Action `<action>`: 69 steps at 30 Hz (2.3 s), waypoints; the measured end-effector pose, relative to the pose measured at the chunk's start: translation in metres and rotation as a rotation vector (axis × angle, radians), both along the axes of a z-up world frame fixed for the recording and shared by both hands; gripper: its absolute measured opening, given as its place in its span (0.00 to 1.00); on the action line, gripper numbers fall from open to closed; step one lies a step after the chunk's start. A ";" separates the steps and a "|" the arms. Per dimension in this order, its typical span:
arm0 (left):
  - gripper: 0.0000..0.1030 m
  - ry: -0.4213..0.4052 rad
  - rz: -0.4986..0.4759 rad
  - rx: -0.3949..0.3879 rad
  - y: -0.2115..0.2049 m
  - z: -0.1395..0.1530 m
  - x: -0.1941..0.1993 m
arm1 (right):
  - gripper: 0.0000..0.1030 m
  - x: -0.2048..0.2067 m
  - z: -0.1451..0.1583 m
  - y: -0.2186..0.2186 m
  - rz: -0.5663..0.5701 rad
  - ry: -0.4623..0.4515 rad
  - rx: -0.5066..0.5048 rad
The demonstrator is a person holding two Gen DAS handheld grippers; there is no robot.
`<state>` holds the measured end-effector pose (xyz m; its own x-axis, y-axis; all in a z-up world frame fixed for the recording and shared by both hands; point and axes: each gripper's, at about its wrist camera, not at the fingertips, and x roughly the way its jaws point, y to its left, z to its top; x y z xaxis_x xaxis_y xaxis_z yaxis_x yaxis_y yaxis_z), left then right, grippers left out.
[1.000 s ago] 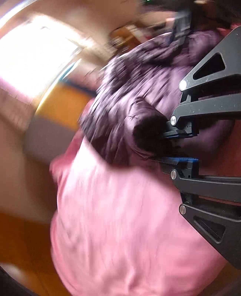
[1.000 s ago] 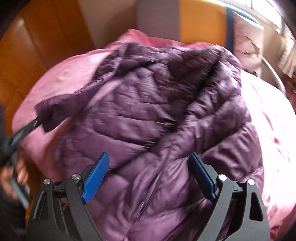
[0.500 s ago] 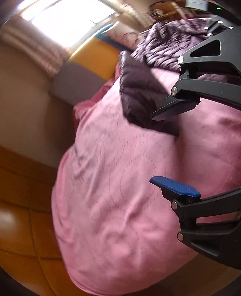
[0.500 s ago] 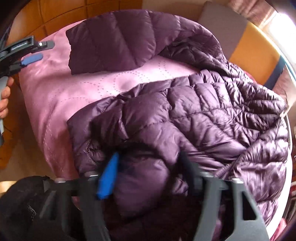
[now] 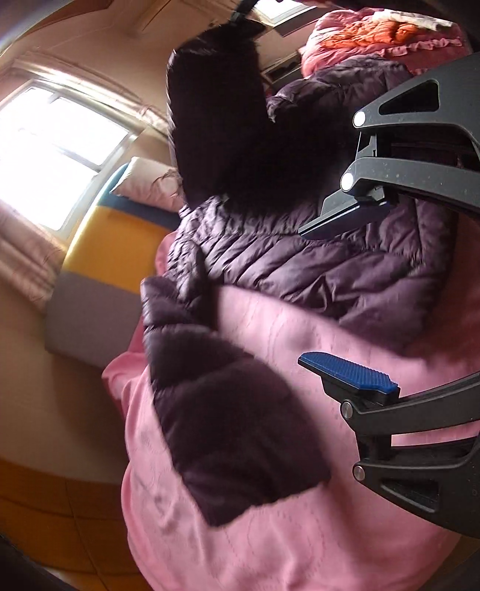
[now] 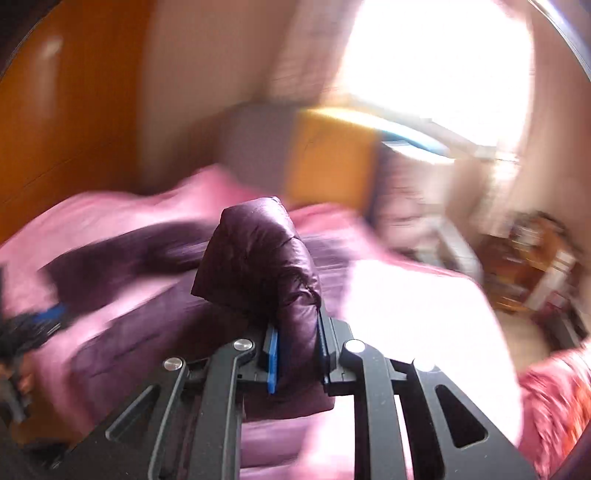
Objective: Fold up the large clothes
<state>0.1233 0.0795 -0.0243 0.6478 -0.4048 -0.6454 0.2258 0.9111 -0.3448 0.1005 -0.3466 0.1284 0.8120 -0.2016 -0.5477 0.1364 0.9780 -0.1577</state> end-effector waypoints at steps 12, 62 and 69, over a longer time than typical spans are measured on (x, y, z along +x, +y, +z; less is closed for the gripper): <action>0.60 0.096 -0.084 0.073 -0.033 -0.031 0.049 | 0.15 0.011 -0.094 -0.255 -0.720 0.205 0.028; 0.00 0.214 -0.004 -0.026 0.003 -0.052 -0.006 | 0.09 0.047 -0.217 -0.016 -0.051 0.434 0.189; 0.30 0.198 -0.012 0.044 -0.010 -0.046 -0.010 | 0.61 0.024 -0.231 -0.045 -0.154 0.393 0.353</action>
<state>0.1135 0.0699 -0.0699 0.5019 -0.3801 -0.7769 0.1683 0.9240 -0.3433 0.1240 -0.3920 -0.1025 0.5086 -0.0511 -0.8595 0.2787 0.9543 0.1082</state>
